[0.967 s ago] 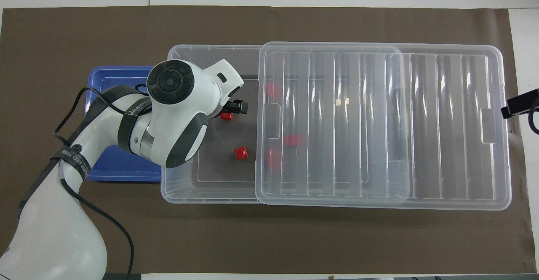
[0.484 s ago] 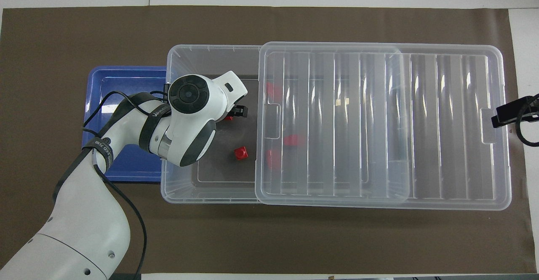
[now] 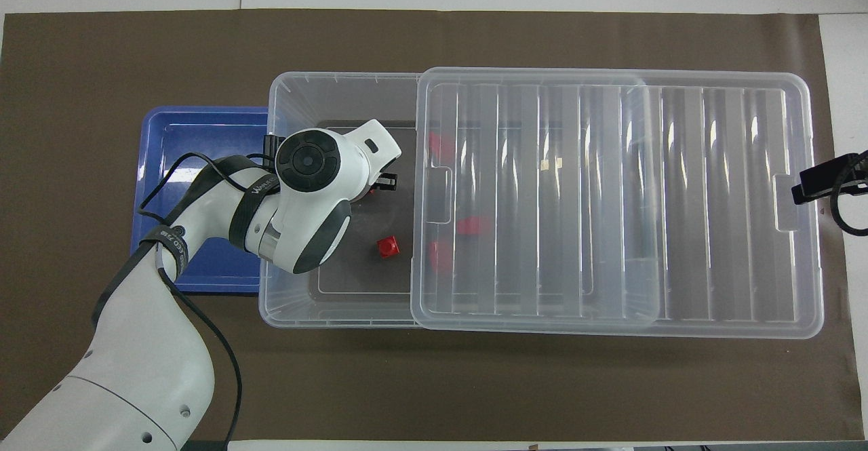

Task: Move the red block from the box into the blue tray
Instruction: 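Lift the red block with the left gripper toward the blue tray, then lower the red block into the blue tray and open the left gripper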

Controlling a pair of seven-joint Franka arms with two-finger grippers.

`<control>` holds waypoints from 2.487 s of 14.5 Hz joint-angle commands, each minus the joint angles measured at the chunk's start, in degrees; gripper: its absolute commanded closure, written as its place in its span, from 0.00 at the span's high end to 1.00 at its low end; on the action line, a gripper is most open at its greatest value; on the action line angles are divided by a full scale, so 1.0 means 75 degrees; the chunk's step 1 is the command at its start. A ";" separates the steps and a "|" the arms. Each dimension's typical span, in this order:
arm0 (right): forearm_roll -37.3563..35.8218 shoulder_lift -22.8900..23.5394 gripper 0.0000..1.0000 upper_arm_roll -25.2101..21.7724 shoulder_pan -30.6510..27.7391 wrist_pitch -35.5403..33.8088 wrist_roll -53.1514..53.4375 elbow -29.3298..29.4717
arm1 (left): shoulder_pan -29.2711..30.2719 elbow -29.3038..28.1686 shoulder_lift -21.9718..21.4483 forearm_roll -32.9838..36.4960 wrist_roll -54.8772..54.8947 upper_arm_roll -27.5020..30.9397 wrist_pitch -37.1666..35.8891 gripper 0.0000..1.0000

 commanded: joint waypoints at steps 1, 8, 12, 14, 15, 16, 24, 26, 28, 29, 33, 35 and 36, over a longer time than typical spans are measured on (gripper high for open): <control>-0.0006 -0.0183 1.00 0.0013 -0.0029 0.0141 0.0066 -0.0232 | -0.0110 -0.0239 -0.0500 0.0162 -0.0272 0.0087 -0.0123 0.00; 0.0006 -0.0194 1.00 -0.0103 -0.0018 0.0316 0.0078 -0.0221 | -0.0074 -0.0192 -0.1918 0.0162 -0.0179 0.0075 -0.1950 0.00; 0.0006 -0.0194 1.00 -0.0116 -0.0018 0.0305 0.0031 -0.0232 | 0.0019 -0.0239 -0.2961 0.0150 -0.0179 0.0087 -0.3438 0.00; 0.0006 -0.0195 1.00 -0.0116 0.0018 0.0316 0.0008 -0.0232 | 0.0369 -0.0355 -0.3465 0.0150 -0.0074 0.0098 -0.3688 0.00; 0.0006 -0.0218 1.00 -0.0116 0.0018 0.0316 -0.0004 -0.0232 | 0.0533 -0.0437 -0.3606 0.0138 0.0054 0.0098 -0.3653 0.00; 0.0006 -0.0230 1.00 -0.0116 0.0018 0.0305 -0.0004 -0.0232 | 0.0709 -0.0531 -0.3631 0.0127 0.0206 0.0110 -0.3606 0.00; 0.0006 -0.0241 1.00 -0.0045 0.0041 0.0317 0.0008 -0.0232 | 0.2725 -0.2205 -0.3750 -0.0084 0.2329 0.0169 -0.1617 0.00; 0.0006 -0.0265 1.00 -0.0034 0.0041 0.0305 0.0008 -0.0244 | 0.2936 -0.2756 -0.3632 -0.0084 0.2597 0.0169 -0.0681 0.00; 0.0006 -0.0253 1.00 -0.0034 0.0041 0.0316 0.0008 -0.0232 | 0.3043 -0.3074 -0.3200 -0.0084 0.2832 0.0169 0.0199 0.00; 0.0006 -0.0253 1.00 -0.0034 0.0041 0.0316 0.0008 -0.0232 | 0.3066 -0.3075 -0.2884 -0.0084 0.2833 0.0169 0.0470 0.00; 0.0006 -0.0253 1.00 -0.0034 0.0053 0.0316 0.0008 -0.0232 | 0.3183 -0.3087 -0.2156 -0.0084 0.2845 0.0169 0.1385 0.00; 0.0006 -0.0265 1.00 -0.0034 0.0041 0.0316 0.0008 -0.0232 | 0.3207 -0.3075 -0.2050 -0.0084 0.2833 0.0169 0.1480 0.00; 0.0006 -0.0265 1.00 -0.0034 0.0053 0.0316 0.0008 -0.0244 | 0.3207 -0.3075 -0.1991 -0.0084 0.2833 0.0169 0.1492 0.00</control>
